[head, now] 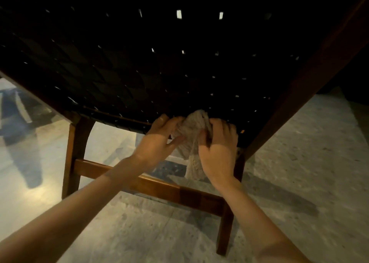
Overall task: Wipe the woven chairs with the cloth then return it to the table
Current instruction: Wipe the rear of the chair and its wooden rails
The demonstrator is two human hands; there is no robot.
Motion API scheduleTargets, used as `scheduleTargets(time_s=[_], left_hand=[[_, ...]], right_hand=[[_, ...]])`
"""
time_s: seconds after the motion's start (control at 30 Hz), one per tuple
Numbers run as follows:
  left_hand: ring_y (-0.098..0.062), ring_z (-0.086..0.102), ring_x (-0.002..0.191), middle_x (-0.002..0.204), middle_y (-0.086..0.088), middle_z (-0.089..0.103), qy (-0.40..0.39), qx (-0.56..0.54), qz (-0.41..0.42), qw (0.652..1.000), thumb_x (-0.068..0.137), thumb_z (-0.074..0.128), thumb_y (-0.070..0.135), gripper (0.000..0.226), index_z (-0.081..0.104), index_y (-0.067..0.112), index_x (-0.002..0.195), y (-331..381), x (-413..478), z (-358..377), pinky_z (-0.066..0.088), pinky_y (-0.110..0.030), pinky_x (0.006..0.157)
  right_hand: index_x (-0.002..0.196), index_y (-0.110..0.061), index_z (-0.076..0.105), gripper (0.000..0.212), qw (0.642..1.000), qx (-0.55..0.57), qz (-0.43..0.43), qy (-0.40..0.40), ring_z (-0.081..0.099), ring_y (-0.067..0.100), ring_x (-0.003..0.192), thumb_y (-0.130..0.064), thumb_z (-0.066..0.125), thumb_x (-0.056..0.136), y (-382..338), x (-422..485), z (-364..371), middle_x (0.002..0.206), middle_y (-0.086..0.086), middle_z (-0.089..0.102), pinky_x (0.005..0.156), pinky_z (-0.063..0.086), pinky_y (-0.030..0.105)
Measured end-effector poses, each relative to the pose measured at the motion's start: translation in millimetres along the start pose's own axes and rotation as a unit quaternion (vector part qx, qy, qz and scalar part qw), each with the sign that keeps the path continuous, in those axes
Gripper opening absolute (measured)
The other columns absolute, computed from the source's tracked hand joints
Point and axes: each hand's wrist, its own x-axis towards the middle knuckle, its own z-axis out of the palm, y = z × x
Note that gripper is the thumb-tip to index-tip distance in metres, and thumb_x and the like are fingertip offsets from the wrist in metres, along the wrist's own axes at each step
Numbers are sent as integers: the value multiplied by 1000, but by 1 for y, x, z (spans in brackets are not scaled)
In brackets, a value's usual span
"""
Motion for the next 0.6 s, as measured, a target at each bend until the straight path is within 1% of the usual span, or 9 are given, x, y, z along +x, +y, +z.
scheduleTargets(time_s=[0.07, 0.13, 0.2, 0.23, 0.33, 0.4, 0.47, 0.53, 0.6], left_hand=[[-31, 52, 107, 116, -17, 51, 21, 0, -11, 1000, 88, 65, 18, 32, 61, 6, 117, -5, -3, -9, 50, -35, 87], [-25, 51, 108, 113, -12, 54, 23, -31, -17, 999, 88, 65, 14, 20, 64, 6, 107, -8, -3, -16, 49, -32, 90], [-14, 58, 98, 102, 0, 59, 6, -129, -38, 991, 91, 60, 12, 9, 61, 14, 100, -8, -3, -18, 50, -23, 84], [-9, 60, 92, 96, 5, 60, -2, -190, -63, 980, 92, 58, 13, 8, 58, 19, 97, -7, -3, -18, 51, -20, 79], [-8, 62, 86, 91, 3, 64, 16, -322, -111, 940, 93, 58, 16, 7, 59, 22, 90, -9, -2, -14, 53, -21, 73], [-7, 64, 85, 91, 2, 66, 28, -384, -127, 914, 92, 58, 14, 10, 62, 22, 89, -16, 1, -11, 55, -22, 74], [-6, 66, 85, 92, 3, 68, 10, -451, -139, 881, 94, 53, 9, 19, 64, 23, 93, -25, 4, -9, 55, -22, 75], [-2, 67, 85, 96, 5, 68, -37, -497, -139, 856, 97, 46, 3, 28, 64, 23, 100, -35, 3, -9, 53, -17, 73], [-1, 67, 89, 102, 4, 67, -114, -539, -146, 822, 98, 40, -1, 32, 61, 20, 110, -43, 3, -13, 52, -16, 76]], right_hand=[[114, -3, 60, 31, 999, 40, -28, 16, 50, 26, 103, -23, 49, 92, -4, -4, 5, 108, 15, 61, 86, 37, 30], [112, -4, 62, 30, 995, 69, -45, 49, 53, 26, 99, -24, 51, 93, -8, -7, 9, 107, 15, 61, 82, 40, 27], [112, -5, 63, 26, 993, 78, -40, 75, 58, 28, 94, -20, 59, 91, -10, -7, 16, 107, 16, 60, 77, 42, 25], [112, -5, 64, 25, 993, 77, -33, 86, 58, 26, 93, -16, 64, 89, -11, -4, 19, 108, 17, 59, 75, 42, 21], [110, -4, 65, 25, 992, 68, -18, 109, 57, 23, 91, -11, 67, 86, -19, 1, 30, 108, 19, 58, 74, 39, 15], [114, -3, 62, 27, 991, 88, -12, 101, 55, 22, 97, -12, 64, 89, -26, 1, 40, 112, 19, 55, 78, 42, 18], [123, -1, 55, 35, 990, 117, 14, 77, 49, 17, 106, -16, 61, 91, -33, -2, 50, 119, 18, 51, 88, 41, 17], [131, 0, 47, 49, 994, 99, 27, 48, 44, 17, 115, -15, 65, 88, -38, -9, 56, 127, 19, 47, 93, 35, 6], [132, 0, 45, 56, 997, 55, 28, 38, 43, 17, 117, -7, 71, 83, -40, -13, 56, 129, 20, 46, 93, 29, -2]])
